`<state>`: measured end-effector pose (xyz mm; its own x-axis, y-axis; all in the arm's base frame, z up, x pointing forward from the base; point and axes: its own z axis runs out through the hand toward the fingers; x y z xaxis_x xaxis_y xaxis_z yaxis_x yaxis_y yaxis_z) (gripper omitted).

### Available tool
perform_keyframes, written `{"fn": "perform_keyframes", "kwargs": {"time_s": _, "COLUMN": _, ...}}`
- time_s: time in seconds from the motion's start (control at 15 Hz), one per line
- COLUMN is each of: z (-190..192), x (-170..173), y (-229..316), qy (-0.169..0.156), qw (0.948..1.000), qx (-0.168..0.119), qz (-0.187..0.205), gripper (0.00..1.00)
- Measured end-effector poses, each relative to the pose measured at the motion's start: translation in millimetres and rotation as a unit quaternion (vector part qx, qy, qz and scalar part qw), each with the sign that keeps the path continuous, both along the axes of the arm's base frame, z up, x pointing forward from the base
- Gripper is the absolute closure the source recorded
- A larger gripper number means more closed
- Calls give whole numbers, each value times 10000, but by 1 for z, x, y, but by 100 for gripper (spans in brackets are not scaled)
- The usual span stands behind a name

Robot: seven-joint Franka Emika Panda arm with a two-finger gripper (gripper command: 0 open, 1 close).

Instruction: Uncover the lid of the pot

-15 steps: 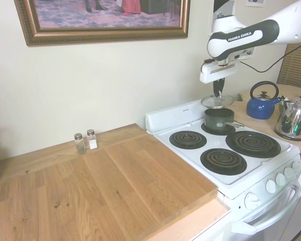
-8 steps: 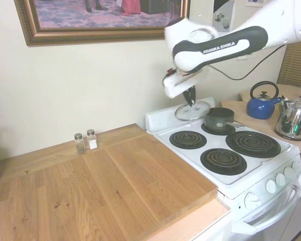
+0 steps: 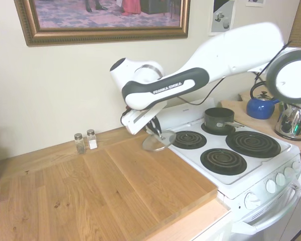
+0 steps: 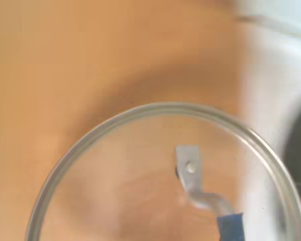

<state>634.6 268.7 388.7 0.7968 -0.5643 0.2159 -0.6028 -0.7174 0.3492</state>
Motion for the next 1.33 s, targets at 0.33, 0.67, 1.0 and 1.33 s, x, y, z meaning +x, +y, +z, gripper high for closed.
{"fn": "perform_keyframes", "kwargs": {"time_s": 0.33, "z": -10, "x": -1, "y": 0, "qy": 576, "qw": 9961, "qx": 611, "qz": 267, "gripper": 100}}
{"fn": "perform_keyframes", "kwargs": {"time_s": 0.67, "z": -22, "x": 12, "y": -31, "qy": 898, "qw": 9917, "qx": 916, "qz": 82, "gripper": 100}}
{"fn": "perform_keyframes", "kwargs": {"time_s": 1.0, "z": -24, "x": 12, "y": -31, "qy": 1118, "qw": 9888, "qx": 970, "qz": 185, "gripper": 0}}
{"fn": "perform_keyframes", "kwargs": {"time_s": 1.33, "z": -25, "x": 13, "y": -30, "qy": 1168, "qw": 9880, "qx": 978, "qz": 237, "gripper": 0}}
